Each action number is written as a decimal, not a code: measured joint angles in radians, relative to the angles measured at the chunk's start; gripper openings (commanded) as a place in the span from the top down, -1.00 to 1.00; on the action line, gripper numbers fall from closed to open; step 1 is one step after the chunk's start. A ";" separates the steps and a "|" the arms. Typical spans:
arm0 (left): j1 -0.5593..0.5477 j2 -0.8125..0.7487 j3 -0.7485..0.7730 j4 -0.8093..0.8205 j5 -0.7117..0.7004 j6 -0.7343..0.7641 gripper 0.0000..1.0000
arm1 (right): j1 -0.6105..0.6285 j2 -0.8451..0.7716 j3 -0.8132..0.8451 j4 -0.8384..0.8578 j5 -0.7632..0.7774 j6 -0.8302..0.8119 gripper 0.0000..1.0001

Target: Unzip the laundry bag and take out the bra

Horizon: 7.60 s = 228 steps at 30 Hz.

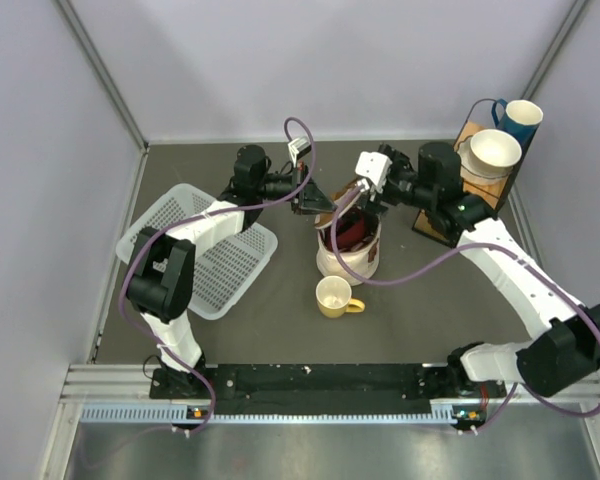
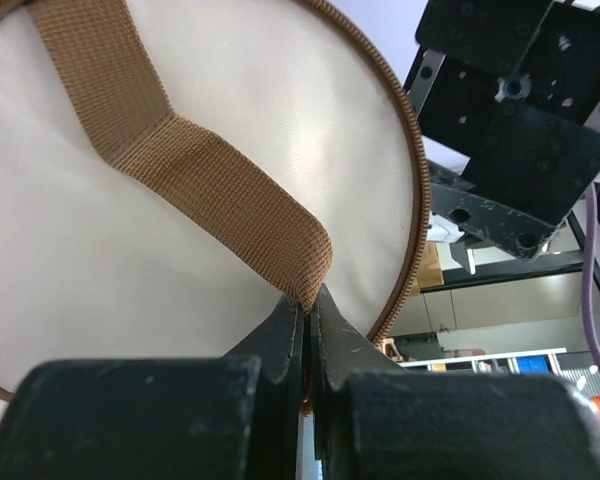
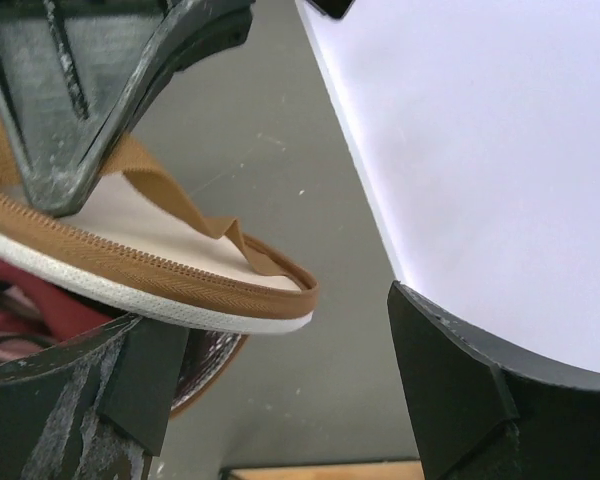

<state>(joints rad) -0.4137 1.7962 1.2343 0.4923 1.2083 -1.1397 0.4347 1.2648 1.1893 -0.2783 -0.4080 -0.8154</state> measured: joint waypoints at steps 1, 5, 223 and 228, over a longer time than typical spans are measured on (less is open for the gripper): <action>0.000 0.000 0.000 0.000 0.002 0.003 1.00 | 0.000 0.017 0.020 0.000 -0.014 -0.012 -0.59; 0.000 0.000 0.000 -0.002 0.004 0.013 1.00 | 0.000 0.063 0.063 -0.003 -0.060 -0.058 -0.38; 0.335 -0.825 -0.072 -1.316 -1.490 0.648 -0.98 | 0.033 0.130 0.234 -0.521 0.380 1.379 1.00; 0.276 -0.801 -0.040 -1.255 -1.451 0.644 -0.86 | 0.033 0.123 0.234 -0.521 0.383 1.372 1.00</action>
<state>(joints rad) -0.1375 0.9947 1.1938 -0.7631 -0.2428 -0.4961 0.4675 1.3880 1.4231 -0.7998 -0.0246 0.5564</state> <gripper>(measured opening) 0.982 0.037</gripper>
